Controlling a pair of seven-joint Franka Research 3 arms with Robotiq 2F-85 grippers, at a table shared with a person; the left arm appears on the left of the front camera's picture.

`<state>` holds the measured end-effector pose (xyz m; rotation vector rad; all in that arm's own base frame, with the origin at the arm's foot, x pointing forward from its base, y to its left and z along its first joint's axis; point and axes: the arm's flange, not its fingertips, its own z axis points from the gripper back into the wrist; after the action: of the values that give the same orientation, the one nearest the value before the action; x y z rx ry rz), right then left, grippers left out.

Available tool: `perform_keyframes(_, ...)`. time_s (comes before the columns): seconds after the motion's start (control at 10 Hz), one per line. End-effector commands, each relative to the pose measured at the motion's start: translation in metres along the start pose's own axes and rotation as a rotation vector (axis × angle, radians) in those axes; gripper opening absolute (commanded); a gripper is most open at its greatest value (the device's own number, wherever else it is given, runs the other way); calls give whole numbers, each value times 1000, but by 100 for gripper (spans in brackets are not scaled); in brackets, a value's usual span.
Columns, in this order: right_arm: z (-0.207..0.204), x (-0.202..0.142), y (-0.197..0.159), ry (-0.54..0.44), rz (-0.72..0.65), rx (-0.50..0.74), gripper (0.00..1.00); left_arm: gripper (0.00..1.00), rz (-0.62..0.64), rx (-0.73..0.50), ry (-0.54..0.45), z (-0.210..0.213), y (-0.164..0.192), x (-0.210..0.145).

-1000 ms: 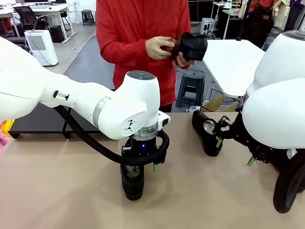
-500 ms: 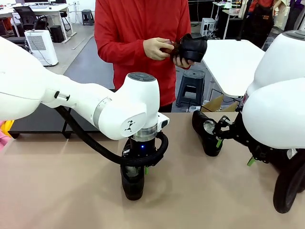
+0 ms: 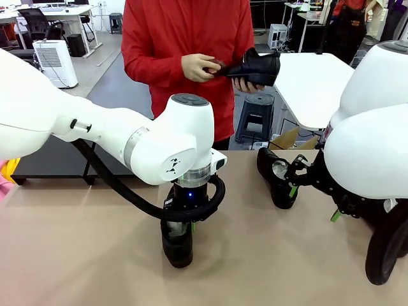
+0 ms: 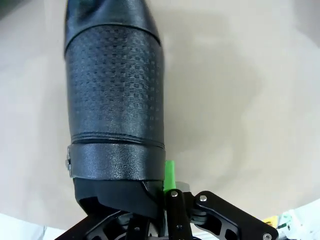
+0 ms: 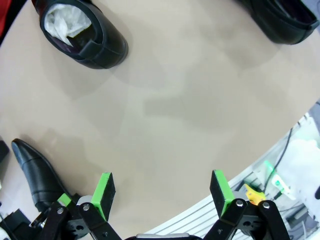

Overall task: Organize the shoes by placing them on the stand.
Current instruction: Place the Shoe from the middle of the table onto the Shoes Stand.

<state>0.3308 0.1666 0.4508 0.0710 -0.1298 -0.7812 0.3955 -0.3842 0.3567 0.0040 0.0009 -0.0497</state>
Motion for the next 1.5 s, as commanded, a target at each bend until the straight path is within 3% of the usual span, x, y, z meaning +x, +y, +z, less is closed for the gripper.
perform_keyframes(0.0, 1, 3, 4, -1, 14, 14, 100, 0, -30, -28, -43, 51, 23, -25)
perform_keyframes(0.3, 1, 3, 4, -1, 14, 14, 100, 0, 29, 28, -277, 139, 104, -43)
perform_keyframes(0.5, 1, 3, 4, -1, 14, 14, 100, 0, 157, 172, -430, 165, 173, -31)
perform_keyframes(0.6, 1, 3, 4, -1, 14, 14, 100, 0, 118, 326, -502, 168, 209, -21)
perform_keyframes(0.9, 1, 3, 4, -1, 14, 14, 100, 0, 84, 249, -536, 178, 285, -21)
perform_keyframes(1.0, 1, 3, 4, -1, 14, 14, 100, 0, 120, 219, -547, 182, 298, -23)
perform_keyframes(1.1, 1, 3, 4, -1, 14, 14, 100, 0, 122, 295, -521, 178, 278, -15)
perform_keyframes(1.4, 1, 3, 4, -1, 14, 14, 100, 0, 122, 295, -521, 178, 278, -15)
